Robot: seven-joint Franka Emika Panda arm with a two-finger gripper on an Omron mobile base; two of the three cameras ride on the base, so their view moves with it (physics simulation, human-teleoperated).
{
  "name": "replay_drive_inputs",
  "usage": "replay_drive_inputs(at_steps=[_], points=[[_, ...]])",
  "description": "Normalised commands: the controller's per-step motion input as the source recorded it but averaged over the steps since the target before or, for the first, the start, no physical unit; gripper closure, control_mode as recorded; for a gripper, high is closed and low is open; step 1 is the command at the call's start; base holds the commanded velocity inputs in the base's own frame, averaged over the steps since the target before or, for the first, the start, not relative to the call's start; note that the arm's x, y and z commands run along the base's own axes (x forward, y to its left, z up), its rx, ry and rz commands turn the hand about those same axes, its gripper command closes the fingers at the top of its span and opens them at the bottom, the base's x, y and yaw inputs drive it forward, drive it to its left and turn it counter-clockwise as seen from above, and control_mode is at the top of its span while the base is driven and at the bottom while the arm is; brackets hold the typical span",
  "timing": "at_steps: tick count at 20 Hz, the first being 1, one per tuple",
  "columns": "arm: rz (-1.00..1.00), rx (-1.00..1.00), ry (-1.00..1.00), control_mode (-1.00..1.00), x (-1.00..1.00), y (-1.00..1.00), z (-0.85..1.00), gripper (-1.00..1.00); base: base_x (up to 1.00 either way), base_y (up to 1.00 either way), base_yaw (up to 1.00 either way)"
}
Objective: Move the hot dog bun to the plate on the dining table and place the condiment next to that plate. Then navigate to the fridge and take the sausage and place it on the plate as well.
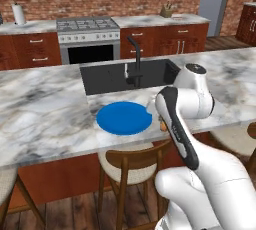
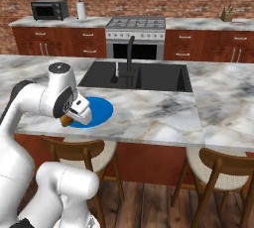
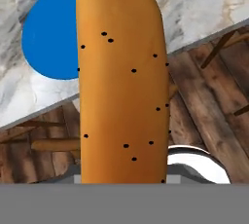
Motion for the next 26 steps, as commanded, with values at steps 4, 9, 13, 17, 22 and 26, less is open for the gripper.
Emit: replay_drive_inputs(at_steps=[4, 9, 13, 17, 22, 26], points=[[-0.08, 0.0, 0.2, -1.0, 1.0, 0.3, -0.21, 1.0, 0.0, 0.0, 0.0], [-0.08, 0.0, 0.15, -1.0, 1.0, 0.28, -0.53, 1.0, 0.0, 0.0, 0.0], [-0.06, 0.0, 0.05, -1.0, 1.0, 0.05, -0.68, 1.0, 0.0, 0.0, 0.0], [-0.04, -0.03, 0.0, -1.0, 0.86, 0.0, -0.66, 1.0, 0.0, 0.0, 0.0], [-0.04, -0.04, 0.0, -1.0, 0.81, 0.0, -0.58, 1.0, 0.0, 0.0, 0.0], [-0.04, -0.01, 0.0, -1.0, 0.67, 0.01, -0.43, 1.0, 0.0, 0.0, 0.0]])
